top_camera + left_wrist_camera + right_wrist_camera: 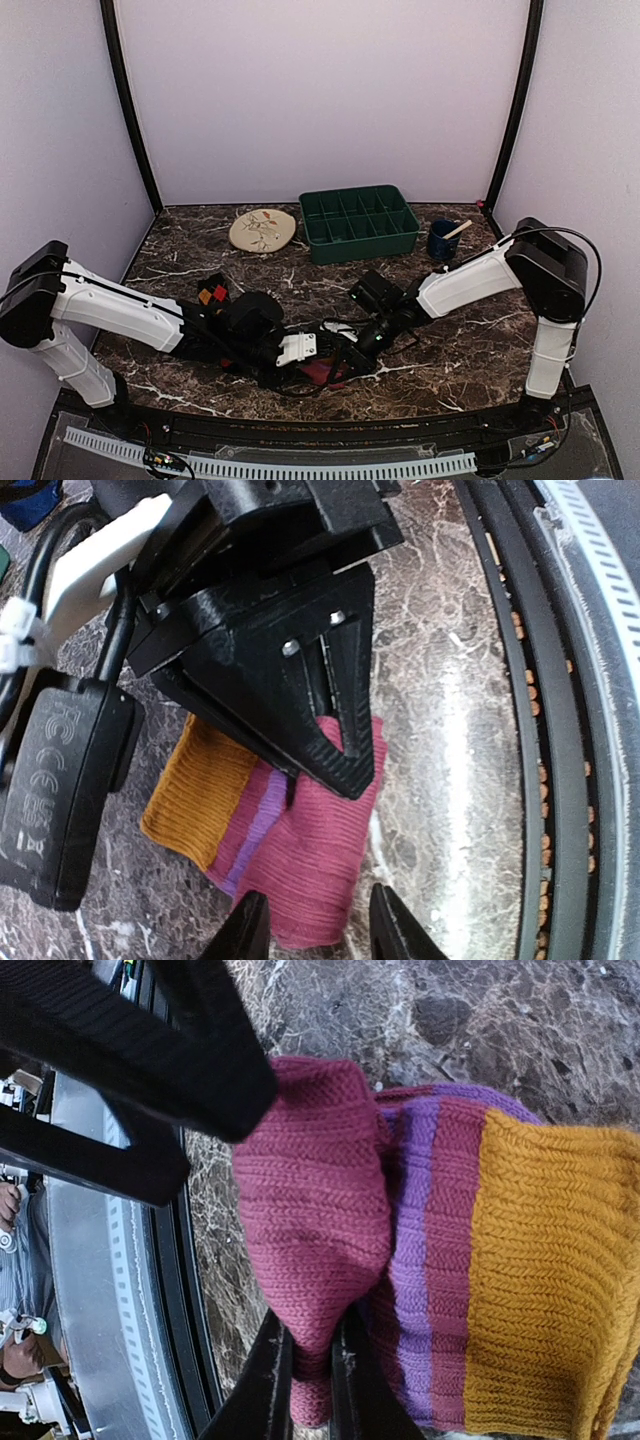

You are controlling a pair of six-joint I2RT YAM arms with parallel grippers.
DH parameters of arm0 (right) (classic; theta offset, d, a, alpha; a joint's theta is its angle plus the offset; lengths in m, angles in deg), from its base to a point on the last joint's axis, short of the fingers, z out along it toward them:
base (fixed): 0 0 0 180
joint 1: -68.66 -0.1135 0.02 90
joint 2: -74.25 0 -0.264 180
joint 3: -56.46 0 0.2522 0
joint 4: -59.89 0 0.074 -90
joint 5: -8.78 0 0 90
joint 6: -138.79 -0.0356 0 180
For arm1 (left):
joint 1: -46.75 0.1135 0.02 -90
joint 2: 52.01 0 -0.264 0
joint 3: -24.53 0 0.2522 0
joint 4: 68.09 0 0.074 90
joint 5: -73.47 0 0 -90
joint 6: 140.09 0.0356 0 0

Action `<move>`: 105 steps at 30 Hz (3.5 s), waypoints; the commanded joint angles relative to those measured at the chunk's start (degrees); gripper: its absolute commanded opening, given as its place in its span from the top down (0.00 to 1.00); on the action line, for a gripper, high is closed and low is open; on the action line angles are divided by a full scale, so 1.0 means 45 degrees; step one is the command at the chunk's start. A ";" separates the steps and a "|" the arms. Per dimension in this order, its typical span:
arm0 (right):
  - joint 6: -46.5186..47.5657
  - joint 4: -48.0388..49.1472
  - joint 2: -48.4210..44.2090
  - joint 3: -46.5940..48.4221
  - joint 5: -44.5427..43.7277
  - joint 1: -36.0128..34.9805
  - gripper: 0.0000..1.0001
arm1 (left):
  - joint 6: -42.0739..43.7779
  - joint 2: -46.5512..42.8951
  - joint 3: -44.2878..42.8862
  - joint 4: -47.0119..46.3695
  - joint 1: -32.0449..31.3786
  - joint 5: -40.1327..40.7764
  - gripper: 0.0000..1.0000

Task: Roll the socks
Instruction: Roll the sock at the center of the board.

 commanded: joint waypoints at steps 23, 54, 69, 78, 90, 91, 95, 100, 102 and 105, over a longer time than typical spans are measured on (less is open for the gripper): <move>0.0524 -0.2112 0.0827 -0.0044 -0.0375 0.0129 0.95 | 0.1627 0.1883 -0.1477 0.1477 -0.0245 -0.0872 0.73; -0.2513 0.1295 -0.1902 -0.3038 -0.0556 0.1481 0.55 | 0.1259 0.4320 -0.4278 0.5019 0.1415 -0.6046 1.00; -0.4330 0.2738 -0.5308 -0.5037 -0.4259 0.1700 0.54 | 0.1788 0.6665 -0.7185 0.8230 0.1946 -0.8200 1.00; -0.3877 0.1990 -0.7077 -0.5163 -0.8527 -0.0567 0.55 | 0.1903 0.7889 -0.8469 0.9521 0.2105 -0.8763 1.00; -0.3503 0.1049 -0.7189 -0.4859 -1.2473 -0.3953 0.55 | 0.2093 0.8689 -0.9354 1.0411 0.2516 -0.9550 1.00; -0.3409 0.1019 -0.7161 -0.4812 -1.2735 -0.4149 0.55 | 0.2141 0.8743 -0.9421 1.0500 0.2537 -0.9604 1.00; -0.2971 0.0842 -0.6893 -0.4411 -1.3792 -0.5321 0.56 | 0.2212 0.8916 -0.9642 1.0696 0.2640 -0.9896 1.00; -0.2236 0.0709 -0.6273 -0.3807 -1.4662 -0.6386 0.55 | 0.2285 0.9150 -0.9782 1.0896 0.2704 -1.0096 1.00; -0.1928 0.0646 -0.5895 -0.3572 -1.4847 -0.6697 0.55 | 0.2311 0.9222 -0.9845 1.0966 0.2704 -1.0172 1.00; -0.1498 0.0555 -0.5294 -0.3230 -1.5107 -0.7041 0.55 | 0.2371 0.9326 -0.9952 1.1096 0.2724 -1.0279 1.00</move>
